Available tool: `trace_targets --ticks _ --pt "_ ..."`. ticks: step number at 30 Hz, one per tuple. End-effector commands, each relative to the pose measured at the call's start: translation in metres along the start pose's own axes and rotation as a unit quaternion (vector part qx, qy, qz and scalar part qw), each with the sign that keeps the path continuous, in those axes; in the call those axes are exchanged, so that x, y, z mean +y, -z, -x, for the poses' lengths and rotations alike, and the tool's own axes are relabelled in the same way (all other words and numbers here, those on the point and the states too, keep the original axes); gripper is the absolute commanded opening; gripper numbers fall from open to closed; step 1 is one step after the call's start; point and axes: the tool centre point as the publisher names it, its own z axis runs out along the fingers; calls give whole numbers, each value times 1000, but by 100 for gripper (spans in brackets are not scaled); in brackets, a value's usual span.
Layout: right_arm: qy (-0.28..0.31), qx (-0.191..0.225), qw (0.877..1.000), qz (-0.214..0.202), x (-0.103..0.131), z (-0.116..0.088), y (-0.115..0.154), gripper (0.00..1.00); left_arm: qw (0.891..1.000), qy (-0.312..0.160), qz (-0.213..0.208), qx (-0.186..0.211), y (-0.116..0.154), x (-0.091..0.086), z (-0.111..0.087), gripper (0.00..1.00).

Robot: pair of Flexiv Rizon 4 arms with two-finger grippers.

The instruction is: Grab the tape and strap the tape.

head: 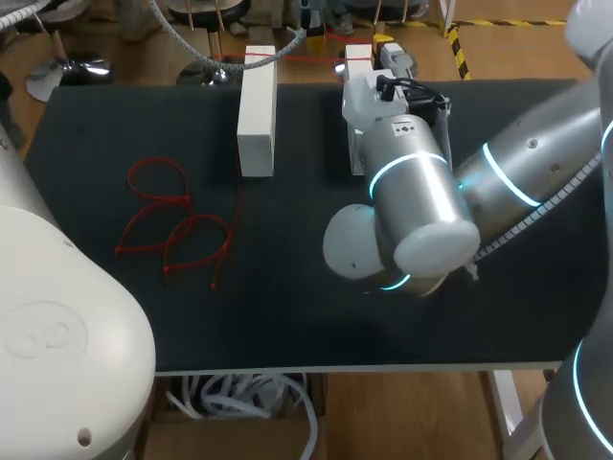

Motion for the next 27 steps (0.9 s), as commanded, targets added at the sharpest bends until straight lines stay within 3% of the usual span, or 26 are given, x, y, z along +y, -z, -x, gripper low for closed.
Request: trace_targets --ticks 1,27 --pt "3 12 1000 15 -6 6 2 0 1000 0 2 1 1 -1 1 0" --pt "24 6 1000 14 6 -6 -2 0 1000 0 2 1 1 -1 1 0"
